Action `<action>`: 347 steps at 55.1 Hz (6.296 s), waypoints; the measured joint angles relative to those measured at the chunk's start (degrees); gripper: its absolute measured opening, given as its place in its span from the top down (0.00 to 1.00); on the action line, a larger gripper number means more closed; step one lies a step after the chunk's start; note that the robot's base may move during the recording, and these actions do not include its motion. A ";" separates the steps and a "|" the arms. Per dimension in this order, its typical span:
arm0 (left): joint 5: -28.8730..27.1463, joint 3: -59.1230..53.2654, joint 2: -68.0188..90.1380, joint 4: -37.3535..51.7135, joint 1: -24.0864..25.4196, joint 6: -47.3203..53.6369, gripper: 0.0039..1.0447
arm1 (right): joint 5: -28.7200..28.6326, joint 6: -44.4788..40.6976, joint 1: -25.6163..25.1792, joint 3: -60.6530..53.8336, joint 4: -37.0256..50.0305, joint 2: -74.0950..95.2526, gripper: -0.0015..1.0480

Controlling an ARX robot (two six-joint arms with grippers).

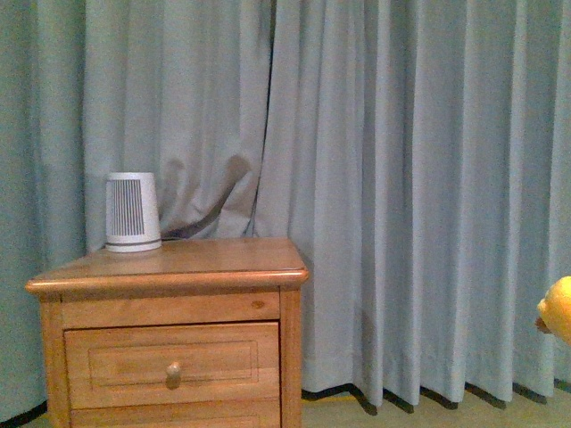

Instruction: Put away toys

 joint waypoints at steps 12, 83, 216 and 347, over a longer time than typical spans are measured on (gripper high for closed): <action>-0.22 0.00 -0.02 0.00 0.02 0.00 0.06 | -0.46 -0.02 0.04 0.00 0.00 0.00 0.93; -0.02 0.00 -0.02 -0.02 0.09 0.00 0.06 | 0.04 -0.02 0.04 0.00 0.00 0.00 0.93; 0.02 0.00 0.00 -0.02 0.00 0.00 0.06 | -0.04 -0.02 -0.07 0.00 0.00 -0.04 0.93; 0.02 0.00 -0.02 0.00 0.00 0.00 0.06 | 1.20 -1.88 -13.38 73.00 8.15 54.03 0.93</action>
